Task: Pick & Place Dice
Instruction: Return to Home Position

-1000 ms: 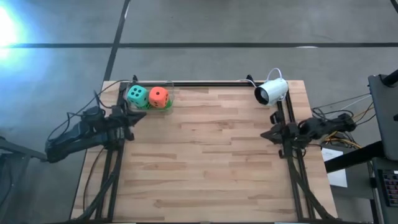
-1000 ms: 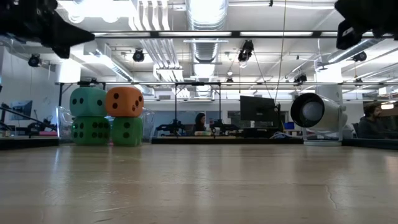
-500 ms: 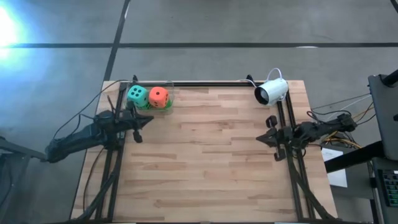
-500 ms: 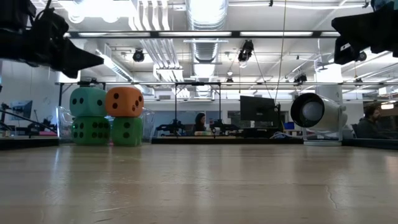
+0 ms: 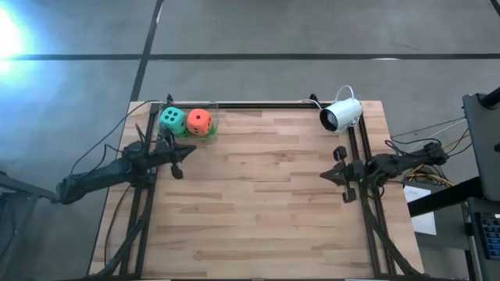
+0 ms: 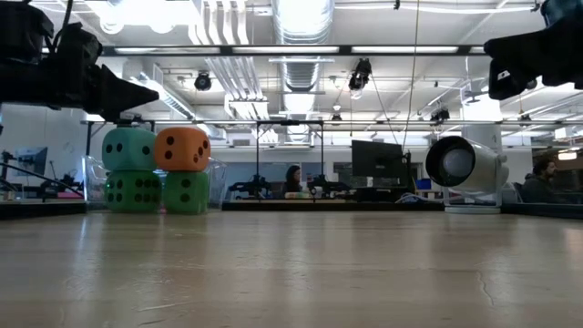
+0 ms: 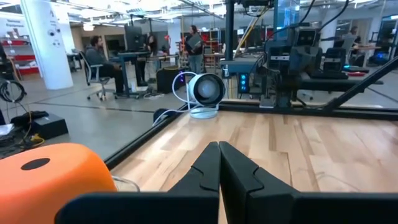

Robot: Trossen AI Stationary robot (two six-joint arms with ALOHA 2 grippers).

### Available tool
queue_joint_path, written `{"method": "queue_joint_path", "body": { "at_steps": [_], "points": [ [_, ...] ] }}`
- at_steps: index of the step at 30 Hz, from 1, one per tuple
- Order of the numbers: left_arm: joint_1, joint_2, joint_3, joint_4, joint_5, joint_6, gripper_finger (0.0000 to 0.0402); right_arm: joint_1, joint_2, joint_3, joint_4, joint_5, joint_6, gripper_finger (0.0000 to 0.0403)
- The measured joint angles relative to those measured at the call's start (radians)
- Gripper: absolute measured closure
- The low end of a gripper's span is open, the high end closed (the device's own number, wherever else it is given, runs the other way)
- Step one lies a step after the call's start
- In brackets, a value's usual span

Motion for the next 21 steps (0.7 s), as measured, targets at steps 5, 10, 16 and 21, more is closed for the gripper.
{"method": "queue_joint_path", "body": {
  "at_steps": [5,10,16,21],
  "points": [
    [0.0,0.0,0.0,0.0,0.002,-0.003,0.0395,0.0,-0.001,0.0,0.002,0.0,-0.027,0.0394],
    [0.0,0.0,0.0,0.0,0.003,-0.003,0.0391,0.0,0.0,0.0,0.002,0.0,-0.058,0.0394],
    [0.0,0.0,-0.001,0.0,0.003,-0.003,0.039,0.0,0.0,0.0,0.002,0.0,-0.053,0.0394],
    [0.0,0.0,-0.001,0.0,0.002,-0.004,0.039,0.0,0.0,0.0,0.002,0.0,-0.052,0.0394]
  ]
}}
